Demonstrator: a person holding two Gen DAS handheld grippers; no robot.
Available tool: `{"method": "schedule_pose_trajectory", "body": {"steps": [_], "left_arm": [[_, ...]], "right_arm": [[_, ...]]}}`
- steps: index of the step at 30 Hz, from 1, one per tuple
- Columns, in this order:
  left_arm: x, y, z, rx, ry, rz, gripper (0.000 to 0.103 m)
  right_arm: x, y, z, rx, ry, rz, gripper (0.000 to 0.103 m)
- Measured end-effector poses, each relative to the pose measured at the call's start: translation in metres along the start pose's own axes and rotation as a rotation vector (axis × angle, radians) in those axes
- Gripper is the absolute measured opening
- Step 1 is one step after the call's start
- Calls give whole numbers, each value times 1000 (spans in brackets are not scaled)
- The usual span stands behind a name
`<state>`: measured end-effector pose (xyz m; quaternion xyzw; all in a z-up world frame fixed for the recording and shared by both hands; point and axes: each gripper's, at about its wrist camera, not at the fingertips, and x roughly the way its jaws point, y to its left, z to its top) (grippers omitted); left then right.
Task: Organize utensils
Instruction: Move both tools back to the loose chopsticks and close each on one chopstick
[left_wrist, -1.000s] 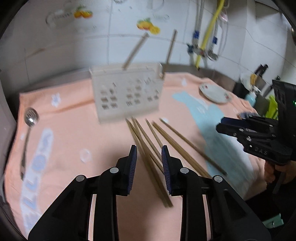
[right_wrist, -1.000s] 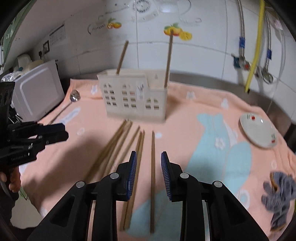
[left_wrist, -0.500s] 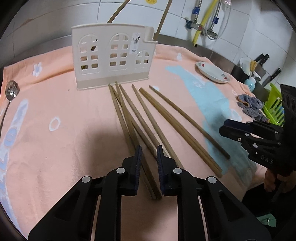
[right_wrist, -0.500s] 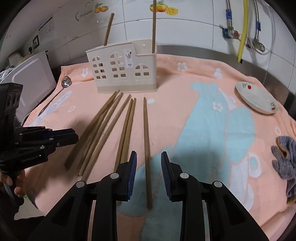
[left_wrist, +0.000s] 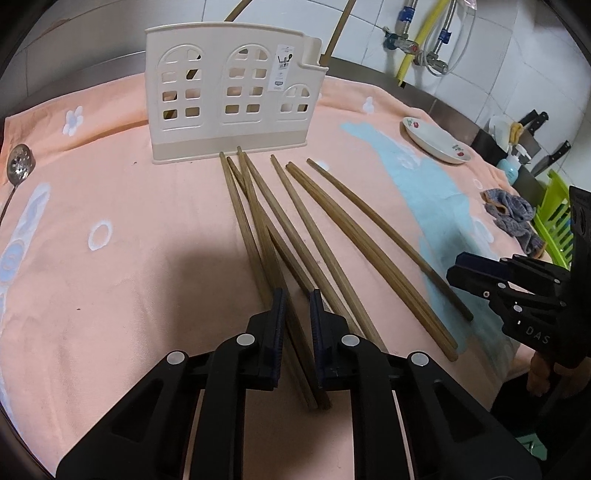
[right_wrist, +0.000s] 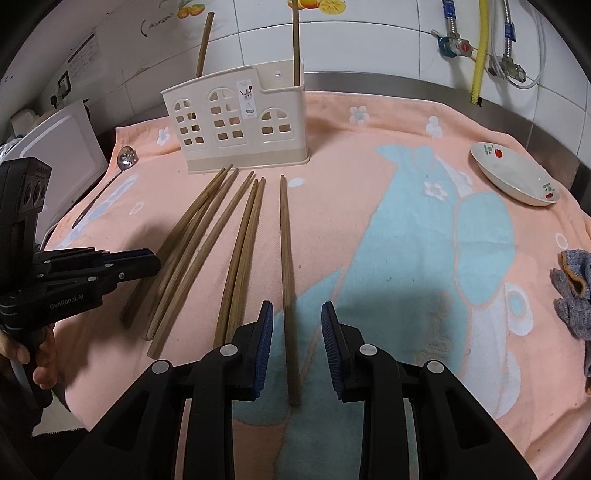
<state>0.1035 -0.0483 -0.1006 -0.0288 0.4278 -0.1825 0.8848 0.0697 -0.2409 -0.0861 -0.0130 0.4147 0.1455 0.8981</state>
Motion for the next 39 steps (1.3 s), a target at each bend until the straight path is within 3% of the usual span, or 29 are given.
{"method": "schedule_pose_trajectory", "body": {"steps": [18,30,39], "left_arm": [[13,-9,2,-5,49,58,13],[14,-17,-2,22,15,135,12],[10,-14,-4,2,0,131,9]], "right_arm": [[0,-5,-6,20,4,6,27],[4,-9,-14,36,19,21,26],[9,-1,-14,6,16,4,18]]}}
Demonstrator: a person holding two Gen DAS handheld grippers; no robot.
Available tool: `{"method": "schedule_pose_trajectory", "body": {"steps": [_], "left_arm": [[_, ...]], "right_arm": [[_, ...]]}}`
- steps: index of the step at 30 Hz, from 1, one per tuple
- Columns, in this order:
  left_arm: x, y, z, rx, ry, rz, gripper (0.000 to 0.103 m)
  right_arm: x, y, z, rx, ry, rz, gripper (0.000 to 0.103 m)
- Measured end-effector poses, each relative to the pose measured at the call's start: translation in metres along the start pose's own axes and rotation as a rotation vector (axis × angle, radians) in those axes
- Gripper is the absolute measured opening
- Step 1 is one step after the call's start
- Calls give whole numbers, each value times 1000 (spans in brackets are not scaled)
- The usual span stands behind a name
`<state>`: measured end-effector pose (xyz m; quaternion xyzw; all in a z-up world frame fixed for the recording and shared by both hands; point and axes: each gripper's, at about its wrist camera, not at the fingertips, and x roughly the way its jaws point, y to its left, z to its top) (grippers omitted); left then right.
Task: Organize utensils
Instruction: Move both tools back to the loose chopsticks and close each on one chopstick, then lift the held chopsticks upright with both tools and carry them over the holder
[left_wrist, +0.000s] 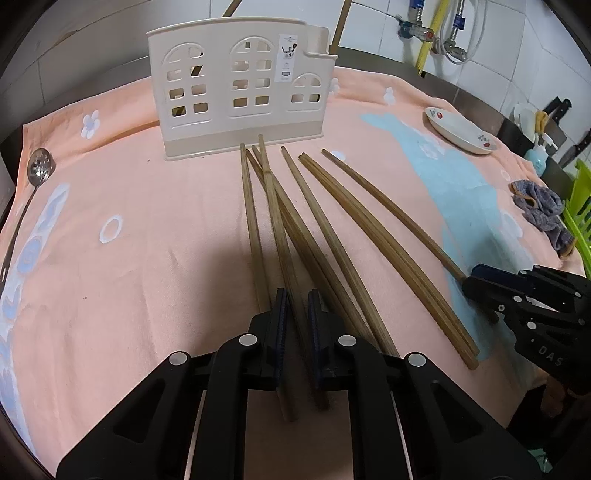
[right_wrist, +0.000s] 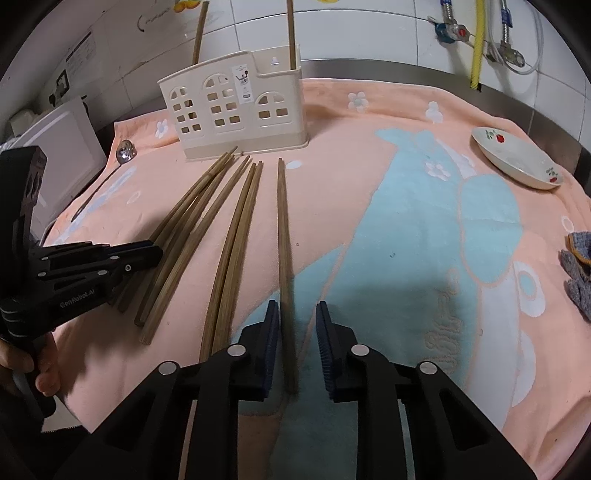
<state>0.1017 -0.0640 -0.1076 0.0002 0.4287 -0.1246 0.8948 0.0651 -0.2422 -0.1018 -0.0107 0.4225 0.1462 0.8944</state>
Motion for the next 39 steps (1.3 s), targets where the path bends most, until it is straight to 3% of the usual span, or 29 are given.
{"method": "schedule_pose_trajectory", "body": {"steps": [7,15,26,39], "left_arm": [[-4,7,0,-11,-4,8,6],[-25,12,7,-4,-55,-4,6],[-65,20,30,4,-152,-14,6],[-102,38,61,19,-241,-3,6]], "right_arm": [[3,15,-4,-94,-17,-61,7],[-10,13,2,-82,-64,-56,6],[-63,14,43,-78,-217,-24,6],[-95,14,104,-118,-305,29,6]]}}
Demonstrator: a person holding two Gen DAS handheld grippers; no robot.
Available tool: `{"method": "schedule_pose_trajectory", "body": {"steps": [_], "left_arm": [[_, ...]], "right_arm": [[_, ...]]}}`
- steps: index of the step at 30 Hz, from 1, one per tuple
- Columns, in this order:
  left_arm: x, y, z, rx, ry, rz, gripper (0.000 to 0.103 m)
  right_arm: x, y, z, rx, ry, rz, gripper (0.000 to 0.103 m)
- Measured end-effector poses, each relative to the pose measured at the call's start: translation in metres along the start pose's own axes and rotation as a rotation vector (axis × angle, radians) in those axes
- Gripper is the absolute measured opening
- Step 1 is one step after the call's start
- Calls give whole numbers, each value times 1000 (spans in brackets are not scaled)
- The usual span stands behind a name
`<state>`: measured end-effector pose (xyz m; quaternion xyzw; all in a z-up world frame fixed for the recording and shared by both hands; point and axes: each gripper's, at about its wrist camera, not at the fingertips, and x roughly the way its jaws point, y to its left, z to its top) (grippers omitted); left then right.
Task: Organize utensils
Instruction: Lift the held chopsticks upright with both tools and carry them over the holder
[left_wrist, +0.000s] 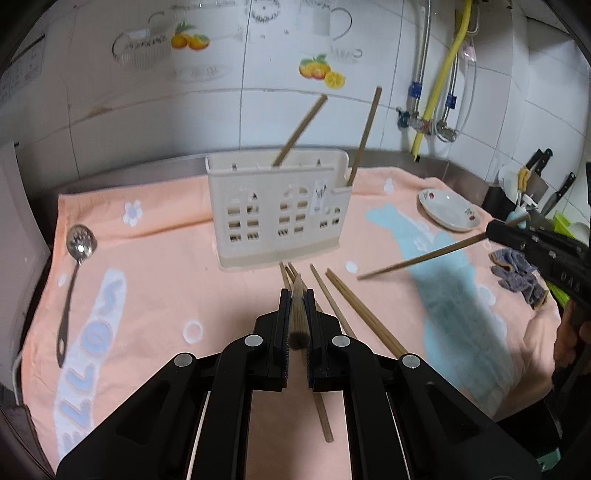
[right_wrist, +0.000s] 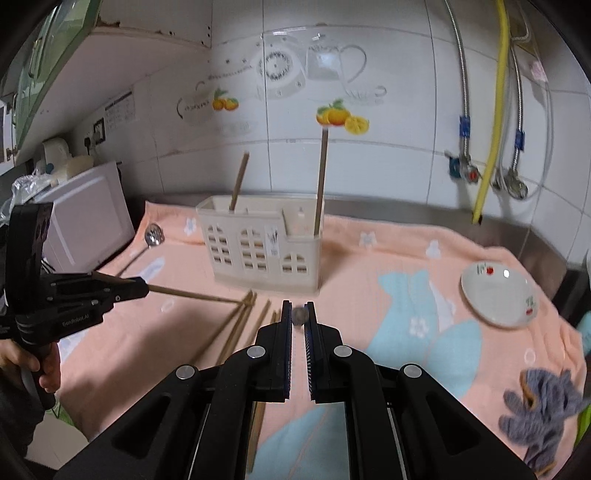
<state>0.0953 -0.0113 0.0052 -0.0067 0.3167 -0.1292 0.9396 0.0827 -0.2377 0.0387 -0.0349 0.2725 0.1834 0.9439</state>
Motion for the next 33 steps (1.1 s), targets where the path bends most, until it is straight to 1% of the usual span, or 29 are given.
{"method": "schedule_pose_trajectory", "body": {"steps": [10,12,15,20,26,30,33], "left_arm": [[-22,11,44,30,-67,12,6],[-28,13,54,43,-81,20,6],[-41,19,70,45,-100,13,6],[-64,21,91,87,-137,37,6],[-81,21,111,113,-184,71,6],[-76,21,126,123,-204,96,6],[-67,22,135,125,-193,94,6]], "right_arm": [[-5,-6,69,-48,-39,47,6],[-5,-6,83,-65,-42,49,6],[-6,-7,102,-81,-54,50,6],[-8,-11,129,-91,-82,52,6],[3,-11,147,-82,-97,55,6],[14,-8,151,-87,-98,44,6],[25,-7,153,-83,-79,44,6]]}}
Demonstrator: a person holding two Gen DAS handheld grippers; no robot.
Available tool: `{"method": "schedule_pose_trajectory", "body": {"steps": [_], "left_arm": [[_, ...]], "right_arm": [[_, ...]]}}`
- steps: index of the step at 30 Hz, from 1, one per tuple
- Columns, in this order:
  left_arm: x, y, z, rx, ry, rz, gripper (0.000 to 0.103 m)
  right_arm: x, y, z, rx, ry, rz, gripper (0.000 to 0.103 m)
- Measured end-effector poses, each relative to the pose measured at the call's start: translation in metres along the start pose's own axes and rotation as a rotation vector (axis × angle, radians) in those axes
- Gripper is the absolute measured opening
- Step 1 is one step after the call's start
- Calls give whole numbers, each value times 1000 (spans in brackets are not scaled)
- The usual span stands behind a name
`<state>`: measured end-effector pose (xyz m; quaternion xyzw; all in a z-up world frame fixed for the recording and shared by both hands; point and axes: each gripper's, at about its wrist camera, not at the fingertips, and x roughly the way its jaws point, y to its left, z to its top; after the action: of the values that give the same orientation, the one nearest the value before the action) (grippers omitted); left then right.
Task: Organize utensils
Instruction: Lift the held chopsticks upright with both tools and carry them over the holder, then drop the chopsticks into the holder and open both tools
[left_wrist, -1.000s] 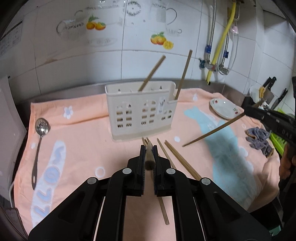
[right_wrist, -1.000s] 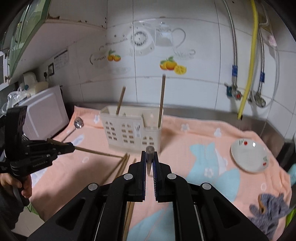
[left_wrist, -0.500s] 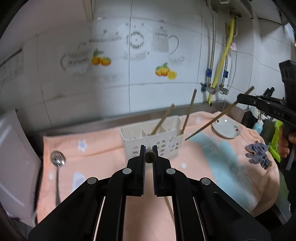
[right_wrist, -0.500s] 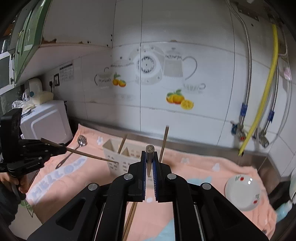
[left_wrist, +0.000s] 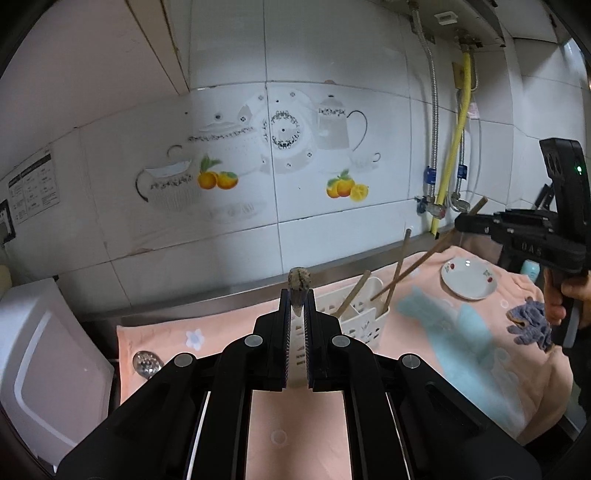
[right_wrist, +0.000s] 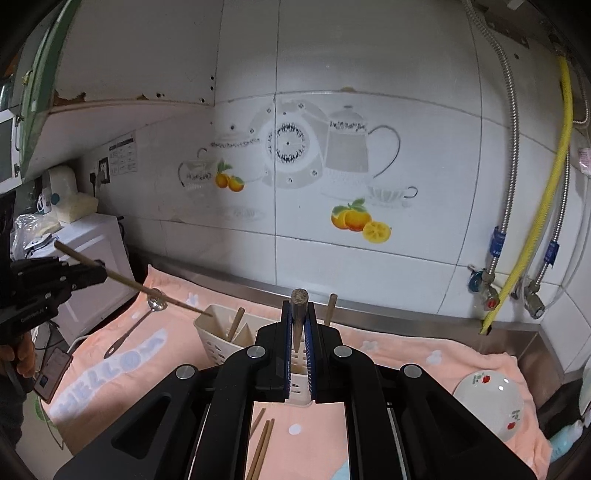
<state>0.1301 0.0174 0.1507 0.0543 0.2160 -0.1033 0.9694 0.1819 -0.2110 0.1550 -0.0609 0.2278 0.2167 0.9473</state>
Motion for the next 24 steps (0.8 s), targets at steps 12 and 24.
{"method": "schedule_pose_trajectory", "body": {"steps": [12,24], "left_arm": [[75,6,23,9,186,-37,6],[116,13,14,-53,282,-52,7]], "right_arm": [[57,-6,8,5,133,-2,6],[84,-9,3,26,172,-10,7]]}}
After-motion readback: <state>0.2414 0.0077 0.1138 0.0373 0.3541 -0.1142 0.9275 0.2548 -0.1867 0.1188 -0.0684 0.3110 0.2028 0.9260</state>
